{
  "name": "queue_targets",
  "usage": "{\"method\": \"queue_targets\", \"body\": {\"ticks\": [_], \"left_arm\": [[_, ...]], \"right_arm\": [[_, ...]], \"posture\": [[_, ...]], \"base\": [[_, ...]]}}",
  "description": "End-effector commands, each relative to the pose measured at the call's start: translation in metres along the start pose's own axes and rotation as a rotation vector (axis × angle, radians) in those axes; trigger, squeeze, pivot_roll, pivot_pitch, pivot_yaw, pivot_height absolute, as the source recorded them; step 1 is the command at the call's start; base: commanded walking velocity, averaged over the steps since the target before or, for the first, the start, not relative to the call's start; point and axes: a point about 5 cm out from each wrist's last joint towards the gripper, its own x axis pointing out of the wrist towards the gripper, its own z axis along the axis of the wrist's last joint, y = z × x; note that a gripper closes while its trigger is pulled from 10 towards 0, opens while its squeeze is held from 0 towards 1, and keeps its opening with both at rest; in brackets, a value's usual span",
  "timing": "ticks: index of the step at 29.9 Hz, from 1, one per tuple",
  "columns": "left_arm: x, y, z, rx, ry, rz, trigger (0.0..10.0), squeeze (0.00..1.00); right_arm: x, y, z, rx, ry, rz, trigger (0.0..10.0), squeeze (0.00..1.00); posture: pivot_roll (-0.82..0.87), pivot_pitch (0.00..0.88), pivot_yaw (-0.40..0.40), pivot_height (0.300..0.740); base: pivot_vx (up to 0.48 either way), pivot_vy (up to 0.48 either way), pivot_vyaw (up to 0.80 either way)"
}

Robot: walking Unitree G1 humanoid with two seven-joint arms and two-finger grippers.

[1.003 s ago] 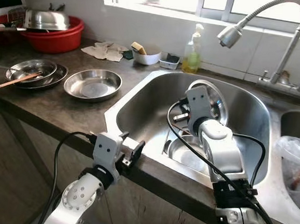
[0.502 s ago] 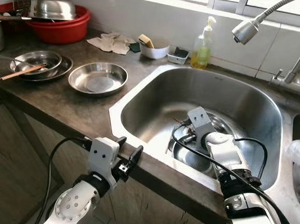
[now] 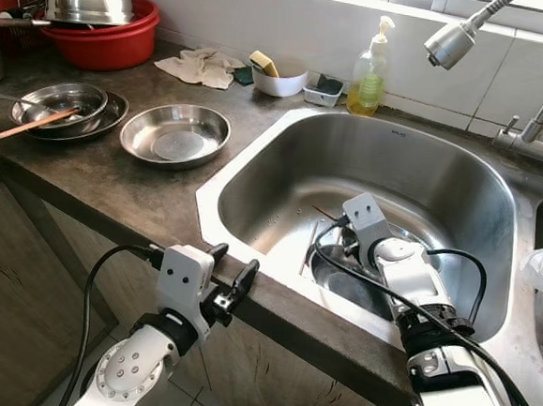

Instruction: Kitchen organization

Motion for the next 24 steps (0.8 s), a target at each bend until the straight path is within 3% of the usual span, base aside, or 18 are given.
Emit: {"method": "queue_targets", "body": {"ticks": [1,2,4,6,7,8,10,16,24], "left_arm": [[0.0,0.004,-0.004,0.011,0.032,0.029,10.0,0.0],[0.001,0.004,-0.004,0.011,0.032,0.03,10.0,0.0],[0.001,0.005,-0.004,0.016,0.029,0.03,10.0,0.0],[0.001,0.006,-0.005,0.018,0.03,0.03,10.0,0.0],[0.005,0.006,-0.004,0.024,0.023,0.027,10.0,0.0],[0.005,0.006,-0.004,0.024,0.023,0.027,10.0,0.0],[0.008,0.009,-0.003,0.027,0.019,0.034,10.0,0.0],[0.014,0.011,-0.002,0.028,0.004,0.033,10.0,0.0],[0.021,0.011,-0.001,0.03,-0.011,0.019,10.0,0.0]], "right_arm": [[-0.008,-0.004,0.012,0.042,-0.093,-0.039,10.0,0.0],[-0.009,-0.003,0.013,0.049,-0.098,-0.039,10.0,0.0],[-0.022,-0.003,0.027,0.087,-0.248,-0.112,10.0,0.0],[-0.026,-0.003,0.03,0.109,-0.294,-0.131,10.0,0.0],[-0.041,0.001,0.037,0.139,-0.397,-0.154,10.0,0.0],[-0.041,0.001,0.037,0.139,-0.397,-0.154,10.0,0.0],[-0.058,0.004,0.04,0.184,-0.477,-0.203,10.0,0.0],[-0.086,0.016,0.035,0.256,-0.579,-0.262,10.0,0.0],[-0.108,0.038,0.022,0.337,-0.624,-0.279,10.0,0.0]], "posture": [[0.05,0.104,-0.052,0.74],[0.05,0.104,-0.052,0.74],[0.04,0.09,-0.046,0.74],[0.04,0.087,-0.047,0.74],[0.05,0.072,-0.05,0.74],[0.05,0.072,-0.05,0.74],[0.03,0.06,-0.041,0.74],[0.0,0.03,-0.029,0.74],[-0.01,0.0,-0.015,0.74]], "base": [[0.0,0.0,0.0],[0.0,0.0,0.0],[0.0,0.0,0.0],[0.0,0.0,0.0],[0.0,0.0,0.0],[0.0,0.0,0.0],[0.0,0.0,0.0],[0.0,0.0,0.0],[0.0,0.0,0.0]]}}
